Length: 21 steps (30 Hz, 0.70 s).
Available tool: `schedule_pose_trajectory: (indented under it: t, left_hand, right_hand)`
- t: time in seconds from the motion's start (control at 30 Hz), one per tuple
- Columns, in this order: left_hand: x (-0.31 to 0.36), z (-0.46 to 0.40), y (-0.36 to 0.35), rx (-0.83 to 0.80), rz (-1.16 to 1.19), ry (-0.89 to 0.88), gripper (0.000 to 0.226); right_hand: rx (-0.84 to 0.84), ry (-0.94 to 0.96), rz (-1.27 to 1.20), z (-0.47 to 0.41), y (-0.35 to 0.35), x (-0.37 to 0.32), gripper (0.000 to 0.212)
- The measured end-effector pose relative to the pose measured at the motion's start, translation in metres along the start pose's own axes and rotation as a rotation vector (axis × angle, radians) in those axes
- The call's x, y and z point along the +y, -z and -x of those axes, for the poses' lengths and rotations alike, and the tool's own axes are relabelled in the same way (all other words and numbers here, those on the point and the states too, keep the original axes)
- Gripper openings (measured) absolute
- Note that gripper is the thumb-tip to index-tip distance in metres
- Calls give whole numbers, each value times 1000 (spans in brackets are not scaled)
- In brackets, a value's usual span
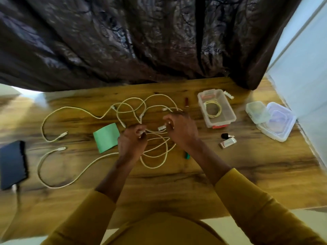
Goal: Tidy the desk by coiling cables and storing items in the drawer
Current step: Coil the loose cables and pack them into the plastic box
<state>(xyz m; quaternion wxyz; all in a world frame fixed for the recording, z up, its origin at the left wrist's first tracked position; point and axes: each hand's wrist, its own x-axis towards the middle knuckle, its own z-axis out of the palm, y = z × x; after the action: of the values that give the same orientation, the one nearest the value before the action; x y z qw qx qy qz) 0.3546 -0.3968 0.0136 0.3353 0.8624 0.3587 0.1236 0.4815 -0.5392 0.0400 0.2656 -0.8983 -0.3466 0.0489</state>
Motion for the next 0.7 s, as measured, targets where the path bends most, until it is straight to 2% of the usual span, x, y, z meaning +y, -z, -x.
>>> schedule_pose_trajectory:
  t: [0.23,0.4,0.5,0.7]
  left_hand:
    - [-68,3,51,34,27,54,24]
    - [-101,-2,76,44,59,79,28]
    - [-123,-8,93,96,-2,119,29]
    - [-167,-26,136,197,-208,187,56]
  right_hand:
    - [-99,-20,-93,-3,-53,-66,21]
    - [-118,4,-86,-7,-84,-103,18]
    - [-137,35,-64,-6,-100,-124,19]
    - [-153,93,-106,0,-127,-156,23]
